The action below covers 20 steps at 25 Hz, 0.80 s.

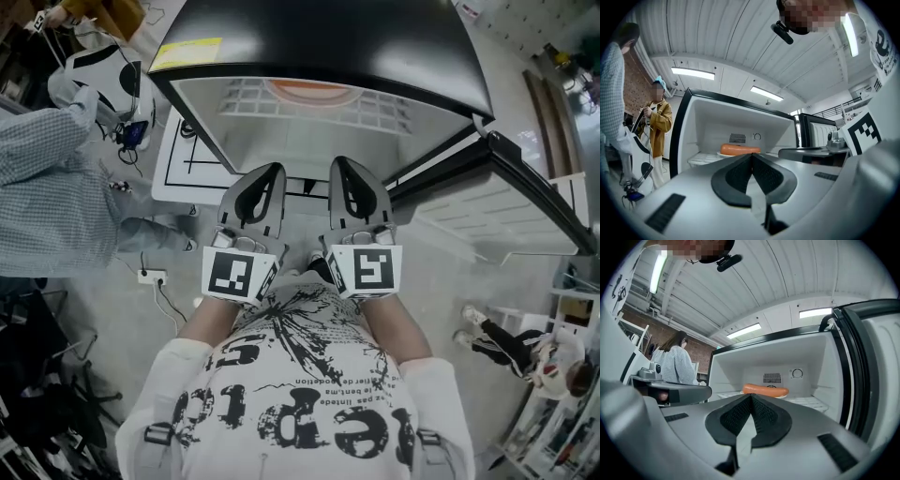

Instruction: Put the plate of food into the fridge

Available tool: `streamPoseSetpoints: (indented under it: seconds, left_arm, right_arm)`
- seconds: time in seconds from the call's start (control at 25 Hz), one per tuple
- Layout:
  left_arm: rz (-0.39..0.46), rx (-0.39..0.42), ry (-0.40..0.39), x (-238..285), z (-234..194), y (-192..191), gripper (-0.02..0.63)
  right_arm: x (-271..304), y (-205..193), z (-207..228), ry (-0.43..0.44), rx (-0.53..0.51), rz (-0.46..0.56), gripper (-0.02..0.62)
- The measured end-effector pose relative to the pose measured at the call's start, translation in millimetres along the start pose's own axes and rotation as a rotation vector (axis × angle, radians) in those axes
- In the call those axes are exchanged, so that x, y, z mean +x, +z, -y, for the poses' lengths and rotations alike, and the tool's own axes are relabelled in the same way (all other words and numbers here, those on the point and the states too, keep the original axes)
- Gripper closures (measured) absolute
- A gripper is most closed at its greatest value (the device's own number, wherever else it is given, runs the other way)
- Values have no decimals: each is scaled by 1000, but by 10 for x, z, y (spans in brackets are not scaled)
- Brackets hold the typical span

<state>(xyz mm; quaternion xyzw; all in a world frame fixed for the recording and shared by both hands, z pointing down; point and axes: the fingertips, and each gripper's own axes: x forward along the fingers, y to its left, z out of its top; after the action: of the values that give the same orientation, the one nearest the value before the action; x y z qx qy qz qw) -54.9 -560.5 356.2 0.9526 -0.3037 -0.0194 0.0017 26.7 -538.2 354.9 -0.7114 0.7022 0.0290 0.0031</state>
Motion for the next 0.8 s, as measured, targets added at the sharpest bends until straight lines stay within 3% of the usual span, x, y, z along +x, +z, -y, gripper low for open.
streamPoseSetpoints:
  seconds: [0.2,0.52,0.8]
  left_arm:
    - [10,59,7,-95,8,-9,598]
    - [36,9,-61,-169,29,84,598]
    - [74,18,-48,-205,-24,137,598]
  right_arm:
    - [-131,-22,-125,-1,-7,7,594]
    - [-170,2,-197,-22,-22,8,594]
    - [-219,38,-224,-28,-28,47,594]
